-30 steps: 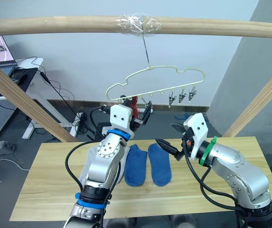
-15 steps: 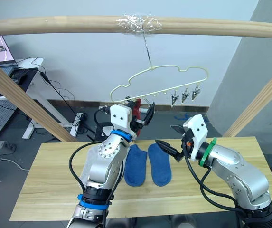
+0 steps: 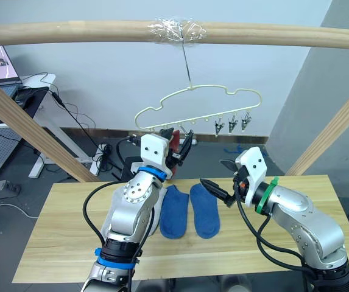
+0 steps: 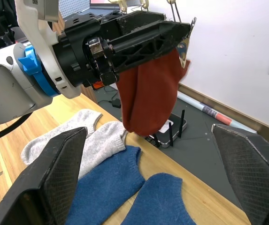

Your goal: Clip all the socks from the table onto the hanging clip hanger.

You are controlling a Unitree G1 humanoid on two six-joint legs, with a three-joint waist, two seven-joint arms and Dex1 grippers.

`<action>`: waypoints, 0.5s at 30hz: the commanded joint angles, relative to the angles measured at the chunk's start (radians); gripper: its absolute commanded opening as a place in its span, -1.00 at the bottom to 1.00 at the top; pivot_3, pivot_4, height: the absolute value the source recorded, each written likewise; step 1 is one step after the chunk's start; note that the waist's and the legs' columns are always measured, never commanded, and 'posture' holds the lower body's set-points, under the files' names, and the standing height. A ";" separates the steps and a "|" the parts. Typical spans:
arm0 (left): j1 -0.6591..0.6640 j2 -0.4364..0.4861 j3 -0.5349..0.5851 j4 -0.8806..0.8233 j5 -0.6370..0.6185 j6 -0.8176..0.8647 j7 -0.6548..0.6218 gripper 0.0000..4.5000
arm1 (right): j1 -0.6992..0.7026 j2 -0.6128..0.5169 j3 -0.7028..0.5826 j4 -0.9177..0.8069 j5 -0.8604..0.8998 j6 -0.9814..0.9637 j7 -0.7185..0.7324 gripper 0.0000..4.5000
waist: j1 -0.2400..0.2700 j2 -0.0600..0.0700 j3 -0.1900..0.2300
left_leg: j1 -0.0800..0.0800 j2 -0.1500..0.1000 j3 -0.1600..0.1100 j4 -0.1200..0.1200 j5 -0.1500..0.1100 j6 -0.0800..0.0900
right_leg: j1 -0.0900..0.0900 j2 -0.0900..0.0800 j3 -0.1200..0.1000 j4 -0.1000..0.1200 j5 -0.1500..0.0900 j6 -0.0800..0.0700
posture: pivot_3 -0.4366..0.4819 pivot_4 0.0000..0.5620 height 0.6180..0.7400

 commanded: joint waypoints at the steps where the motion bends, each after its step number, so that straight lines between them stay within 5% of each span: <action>1: -0.007 -0.009 -0.006 -0.030 0.001 -0.022 0.001 0.45 | 0.000 0.003 -0.008 -0.034 0.005 -0.017 0.004 1.00 | 0.000 0.000 0.000 | 0.000 0.000 0.000 0.000 0.000 0.000 | 0.000 0.000 0.000 0.000 0.000 0.000 | -0.39 -0.38 1.00; 6: -0.004 -0.011 -0.005 -0.035 0.000 -0.025 0.004 0.45 | 0.000 0.005 -0.009 -0.030 0.003 -0.019 0.003 1.00 | 0.000 0.000 0.000 | 0.000 0.000 0.000 0.000 0.000 0.000 | 0.000 0.000 0.000 0.000 0.000 0.000 | -0.38 -0.37 1.00; 12: 0.002 -0.009 -0.004 -0.041 0.004 -0.024 0.007 -0.15 | -0.001 0.009 -0.011 -0.028 0.002 -0.019 0.001 1.00 | 0.000 0.000 0.000 | 0.000 0.000 0.000 0.000 0.000 0.000 | 0.000 0.000 0.000 0.000 0.000 0.000 | -0.38 -0.36 1.00; 15: 0.000 -0.010 -0.002 -0.038 -0.001 -0.022 0.006 -0.15 | -0.003 0.011 -0.011 -0.026 0.000 -0.019 0.001 1.00 | 0.000 0.000 0.000 | 0.000 0.000 0.000 0.000 0.000 0.000 | 0.000 0.000 0.000 0.000 0.000 0.000 | -0.38 -0.36 1.00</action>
